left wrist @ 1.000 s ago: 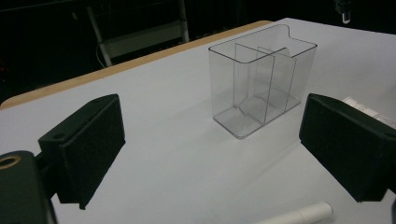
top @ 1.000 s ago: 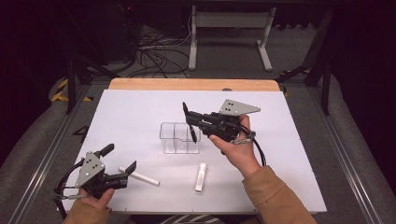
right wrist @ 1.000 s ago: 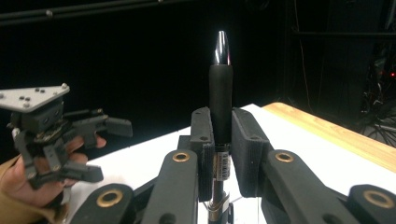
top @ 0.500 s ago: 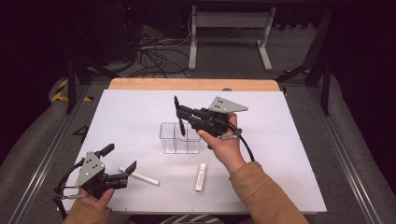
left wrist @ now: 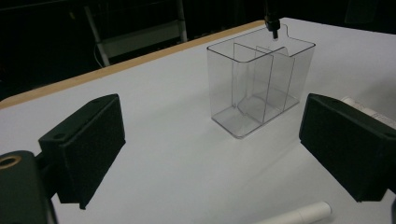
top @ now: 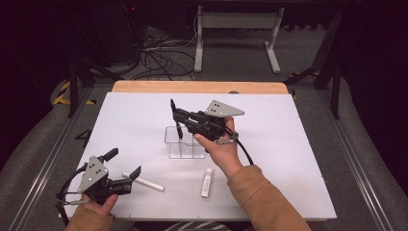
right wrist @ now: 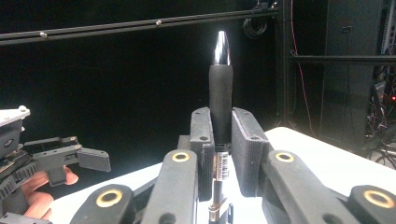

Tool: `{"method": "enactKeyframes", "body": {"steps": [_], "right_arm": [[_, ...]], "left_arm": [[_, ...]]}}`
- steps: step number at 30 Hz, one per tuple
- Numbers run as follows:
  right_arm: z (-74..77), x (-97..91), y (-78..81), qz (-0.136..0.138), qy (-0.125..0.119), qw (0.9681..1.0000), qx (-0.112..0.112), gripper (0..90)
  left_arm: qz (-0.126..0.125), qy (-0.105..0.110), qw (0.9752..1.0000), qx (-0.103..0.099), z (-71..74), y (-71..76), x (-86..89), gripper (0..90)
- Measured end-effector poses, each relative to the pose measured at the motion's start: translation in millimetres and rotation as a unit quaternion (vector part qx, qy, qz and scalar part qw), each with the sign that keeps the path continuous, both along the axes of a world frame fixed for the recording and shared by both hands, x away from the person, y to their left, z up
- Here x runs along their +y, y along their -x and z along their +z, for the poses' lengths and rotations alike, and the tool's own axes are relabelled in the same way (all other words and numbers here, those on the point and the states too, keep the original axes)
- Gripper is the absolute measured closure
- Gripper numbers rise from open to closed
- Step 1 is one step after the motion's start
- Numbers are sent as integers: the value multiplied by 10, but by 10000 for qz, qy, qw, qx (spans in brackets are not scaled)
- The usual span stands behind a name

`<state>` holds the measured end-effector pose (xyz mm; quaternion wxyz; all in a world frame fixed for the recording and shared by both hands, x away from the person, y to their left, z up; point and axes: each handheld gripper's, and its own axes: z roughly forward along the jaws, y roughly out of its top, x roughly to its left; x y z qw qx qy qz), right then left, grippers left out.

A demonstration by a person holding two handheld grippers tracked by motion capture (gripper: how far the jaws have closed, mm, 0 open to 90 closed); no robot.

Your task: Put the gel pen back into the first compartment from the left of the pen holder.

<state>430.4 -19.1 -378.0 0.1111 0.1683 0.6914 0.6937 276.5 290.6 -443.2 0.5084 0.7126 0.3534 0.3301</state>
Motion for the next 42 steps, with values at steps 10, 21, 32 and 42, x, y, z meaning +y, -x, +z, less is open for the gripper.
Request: {"method": "enactKeyframes", "body": {"steps": [10, 21, 32, 42], "right_arm": [[-31, 115, -35, 2, 22, 10000, 43, 798], [-60, 205, -64, -14, 145, 9999, 66, 798], [-178, 304, -68, -19, 500, 9986, 146, 797], [-281, 337, -48, -42, 767, 9967, 264, 796]], "left_arm": [[-4, -10, 10000, -15, -1, -4, 5, 77], [0, 31, 10000, -8, -4, -1, 3, 77], [4, 4, 10000, -37, 0, 0, 5, 77], [-27, 0, 10000, -15, 2, -4, 2, 78]]}}
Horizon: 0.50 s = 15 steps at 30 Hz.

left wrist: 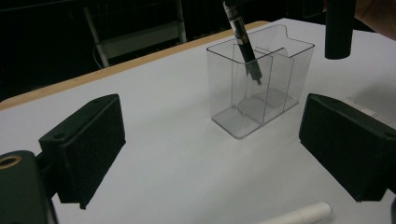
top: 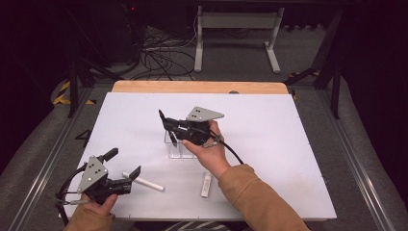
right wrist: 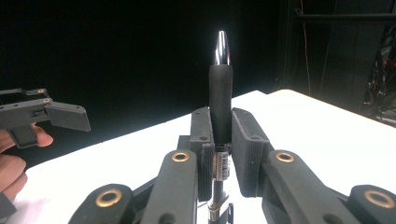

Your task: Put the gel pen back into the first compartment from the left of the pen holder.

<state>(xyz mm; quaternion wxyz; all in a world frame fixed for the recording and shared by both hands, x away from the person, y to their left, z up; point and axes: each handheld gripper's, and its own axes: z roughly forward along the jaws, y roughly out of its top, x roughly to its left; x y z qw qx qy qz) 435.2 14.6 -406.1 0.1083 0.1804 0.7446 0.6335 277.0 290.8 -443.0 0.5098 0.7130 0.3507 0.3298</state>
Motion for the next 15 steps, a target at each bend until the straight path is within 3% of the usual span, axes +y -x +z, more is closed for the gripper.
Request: {"method": "enactKeyframes", "body": {"steps": [10, 13, 15], "right_arm": [[-44, -31, 19, -45, 134, 9999, 59, 791], [-35, -61, 31, -116, 99, 9998, 107, 678], [-21, -87, 39, -205, 96, 9997, 15, 608]], "left_arm": [[-31, -6, 10000, 4, 2, -12, -16, 80], [-35, -9, 10000, 4, 2, -13, -16, 81], [-21, 24, 10000, -9, 5, -14, -13, 81]]}}
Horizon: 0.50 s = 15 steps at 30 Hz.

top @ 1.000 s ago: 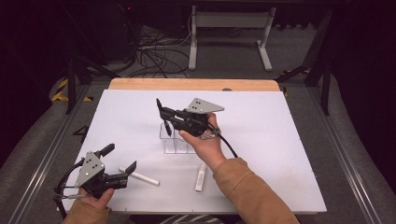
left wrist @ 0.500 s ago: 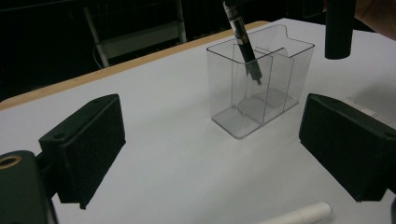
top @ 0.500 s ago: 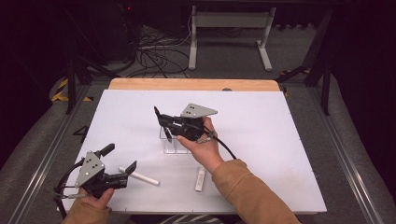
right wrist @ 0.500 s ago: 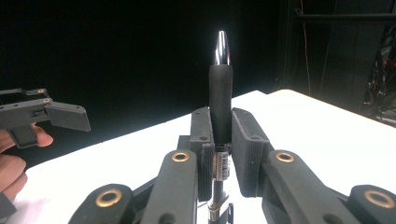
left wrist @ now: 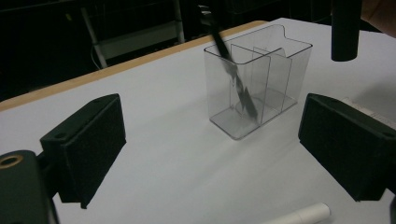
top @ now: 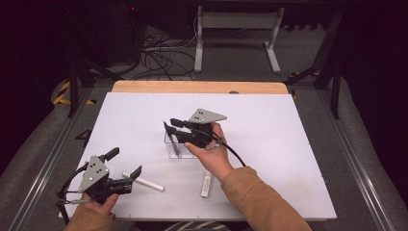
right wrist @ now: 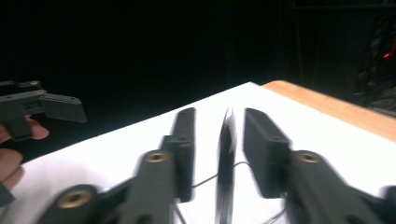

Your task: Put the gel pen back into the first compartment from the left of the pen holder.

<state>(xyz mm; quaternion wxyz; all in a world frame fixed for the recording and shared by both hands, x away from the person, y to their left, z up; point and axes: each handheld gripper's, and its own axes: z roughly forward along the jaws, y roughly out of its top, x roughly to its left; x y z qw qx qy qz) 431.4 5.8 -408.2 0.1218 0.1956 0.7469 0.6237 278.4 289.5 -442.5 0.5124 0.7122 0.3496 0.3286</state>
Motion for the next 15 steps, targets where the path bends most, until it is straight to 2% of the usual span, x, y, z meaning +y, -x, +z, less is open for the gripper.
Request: {"method": "enactKeyframes", "body": {"steps": [5, 10, 15], "right_arm": [[64, -118, 26, -226, 68, 9997, -52, 459], [167, -262, 98, -391, 335, 9984, -222, 321], [273, -414, 189, -453, 413, 9979, -212, 244]], "left_arm": [[-15, -40, 10000, -5, 16, -18, -2, 81], [-33, -68, 10000, -4, 34, -52, 25, 77], [-31, -32, 10000, 35, 89, -61, 75, 71]]}}
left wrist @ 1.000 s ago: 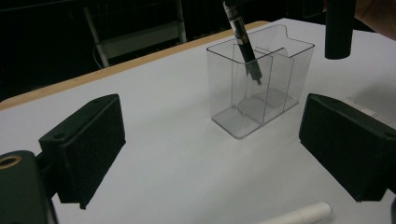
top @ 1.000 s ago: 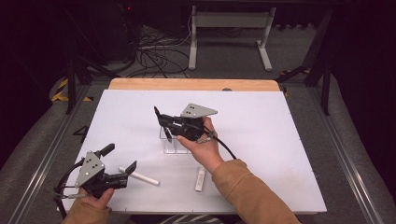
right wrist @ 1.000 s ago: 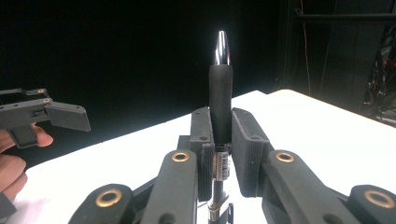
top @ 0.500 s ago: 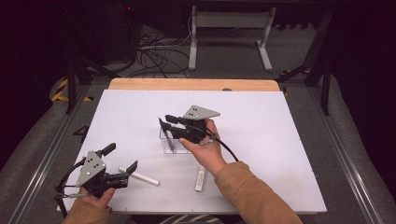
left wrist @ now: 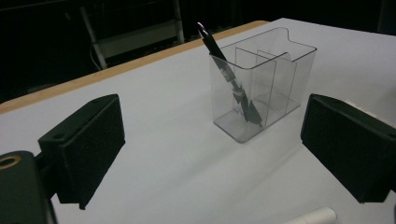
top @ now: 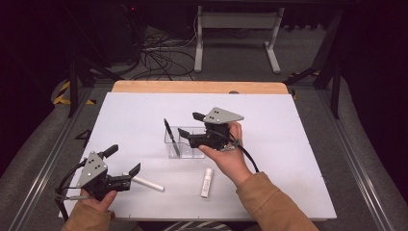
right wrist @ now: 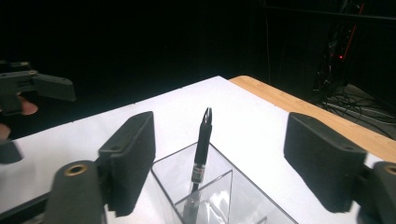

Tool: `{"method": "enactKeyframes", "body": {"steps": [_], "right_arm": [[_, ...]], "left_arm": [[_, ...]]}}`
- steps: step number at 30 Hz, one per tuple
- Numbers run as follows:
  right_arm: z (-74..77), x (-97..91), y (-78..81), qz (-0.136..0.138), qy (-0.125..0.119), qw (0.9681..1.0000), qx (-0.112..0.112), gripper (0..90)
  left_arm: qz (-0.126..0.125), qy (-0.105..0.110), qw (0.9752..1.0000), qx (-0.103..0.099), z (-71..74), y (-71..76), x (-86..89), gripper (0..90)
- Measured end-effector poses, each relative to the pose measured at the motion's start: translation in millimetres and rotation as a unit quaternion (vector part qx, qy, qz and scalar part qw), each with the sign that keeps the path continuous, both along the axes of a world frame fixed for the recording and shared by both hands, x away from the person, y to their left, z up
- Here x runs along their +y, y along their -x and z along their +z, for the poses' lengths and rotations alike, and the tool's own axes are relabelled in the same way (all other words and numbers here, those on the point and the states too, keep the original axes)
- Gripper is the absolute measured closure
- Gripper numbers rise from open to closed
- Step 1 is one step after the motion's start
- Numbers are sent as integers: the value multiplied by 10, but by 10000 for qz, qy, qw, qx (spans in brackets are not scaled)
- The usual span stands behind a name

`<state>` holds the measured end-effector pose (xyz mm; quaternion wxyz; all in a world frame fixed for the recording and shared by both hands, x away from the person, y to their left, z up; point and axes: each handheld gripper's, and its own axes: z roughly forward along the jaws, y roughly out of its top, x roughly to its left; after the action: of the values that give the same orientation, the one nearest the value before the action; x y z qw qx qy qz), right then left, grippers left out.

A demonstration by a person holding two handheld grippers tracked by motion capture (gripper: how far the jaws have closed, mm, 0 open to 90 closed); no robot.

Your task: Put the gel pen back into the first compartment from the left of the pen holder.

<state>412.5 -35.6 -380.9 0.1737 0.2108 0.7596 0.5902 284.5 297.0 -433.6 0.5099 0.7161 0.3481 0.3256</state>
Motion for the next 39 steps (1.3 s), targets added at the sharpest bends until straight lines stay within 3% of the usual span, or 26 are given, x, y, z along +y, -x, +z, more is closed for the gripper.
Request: {"method": "enactKeyframes", "body": {"steps": [2, 9, 15, 18, 28, 32, 39], "right_arm": [[35, -54, 35, -23, -75, 10000, 14, 238], [74, -171, 115, 40, -135, 9999, 30, 235], [95, -352, 170, -52, -278, 9996, 38, 232], [94, -445, 184, -111, -303, 9995, 31, 221], [35, -726, 252, -198, -260, 9995, 31, 179], [-2, -866, 283, -242, -312, 9992, 42, 161], [-115, -1054, 322, -283, -194, 9994, 81, 149]], "left_arm": [[7, 76, 10000, 12, 10, -1, 21, 72], [-170, -63, 9997, 138, 25, -25, 5, 68], [-361, 4, 9991, 235, 43, -32, -4, 52], [-409, -103, 9987, 279, 50, -39, -7, 53], [-681, -437, 9960, 381, 74, -84, -96, 67], [-869, -444, 9946, 357, 80, -91, -106, 71], [-952, -326, 9945, 306, 92, -106, -95, 126]]}}
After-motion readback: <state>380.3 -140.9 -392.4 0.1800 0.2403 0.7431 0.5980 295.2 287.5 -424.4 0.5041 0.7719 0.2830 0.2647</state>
